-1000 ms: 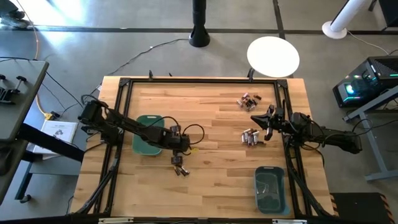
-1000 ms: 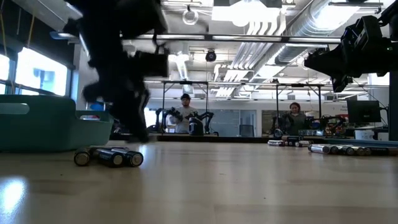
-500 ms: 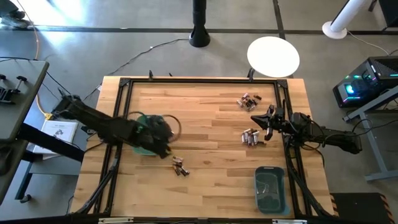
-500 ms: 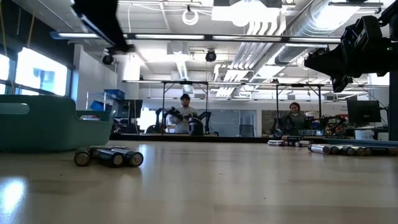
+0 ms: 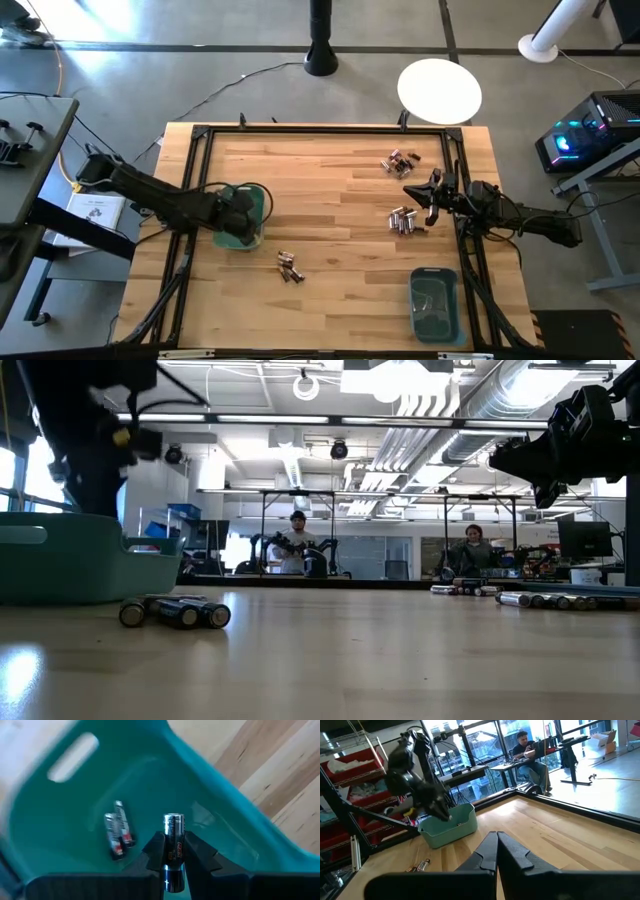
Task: Sort batteries
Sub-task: Put the silver battery into the green bin
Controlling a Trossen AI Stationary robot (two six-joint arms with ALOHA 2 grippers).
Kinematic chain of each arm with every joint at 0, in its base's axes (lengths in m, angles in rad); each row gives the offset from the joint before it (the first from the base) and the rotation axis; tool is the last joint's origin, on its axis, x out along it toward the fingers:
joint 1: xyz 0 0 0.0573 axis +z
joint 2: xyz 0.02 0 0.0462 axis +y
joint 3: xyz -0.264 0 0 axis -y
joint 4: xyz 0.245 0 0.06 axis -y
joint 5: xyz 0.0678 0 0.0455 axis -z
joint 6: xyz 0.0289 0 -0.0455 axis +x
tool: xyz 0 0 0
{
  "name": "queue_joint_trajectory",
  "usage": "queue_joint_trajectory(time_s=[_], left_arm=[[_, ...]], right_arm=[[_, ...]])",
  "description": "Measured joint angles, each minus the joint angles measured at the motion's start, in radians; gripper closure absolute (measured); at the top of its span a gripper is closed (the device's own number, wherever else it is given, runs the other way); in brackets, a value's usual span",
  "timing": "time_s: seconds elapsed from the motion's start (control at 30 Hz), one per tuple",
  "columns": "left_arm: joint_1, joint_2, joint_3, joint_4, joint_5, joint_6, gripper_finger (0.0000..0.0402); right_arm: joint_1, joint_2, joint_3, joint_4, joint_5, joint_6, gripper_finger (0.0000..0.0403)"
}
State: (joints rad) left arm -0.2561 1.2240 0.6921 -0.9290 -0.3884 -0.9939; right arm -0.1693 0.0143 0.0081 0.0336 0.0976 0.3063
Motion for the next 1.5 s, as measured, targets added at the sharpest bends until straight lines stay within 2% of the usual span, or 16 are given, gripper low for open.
queue_joint_trajectory(time_s=[0.13,0.43,0.77,1.07,1.2,1.33,1.5], left_arm=[[0.028,0.000,-0.075,0.085,0.023,0.001,0.0366],[0.070,0.000,-0.161,0.191,0.041,0.019,0.0365],[0.104,-0.001,-0.232,0.282,0.042,0.054,0.0365],[0.113,-0.001,-0.238,0.299,0.037,0.081,0.0361],[0.113,-0.001,-0.238,0.299,0.035,0.074,0.0340],[0.113,0.000,-0.238,0.297,0.033,0.072,0.0300],[0.113,0.000,-0.162,0.179,0.038,0.108,0.0257]], right_arm=[[0.000,0.000,0.000,0.000,0.000,0.000,0.0403],[0.000,0.000,0.000,0.000,0.000,0.000,0.0403],[0.000,0.000,0.000,0.000,0.000,0.000,0.0403],[0.000,0.000,0.000,0.000,0.000,0.000,0.0403],[0.000,0.000,0.000,0.000,0.000,0.000,0.0403],[0.000,0.000,0.000,0.000,0.000,0.000,0.0403],[0.000,0.000,0.000,0.000,0.000,0.000,0.0403]])
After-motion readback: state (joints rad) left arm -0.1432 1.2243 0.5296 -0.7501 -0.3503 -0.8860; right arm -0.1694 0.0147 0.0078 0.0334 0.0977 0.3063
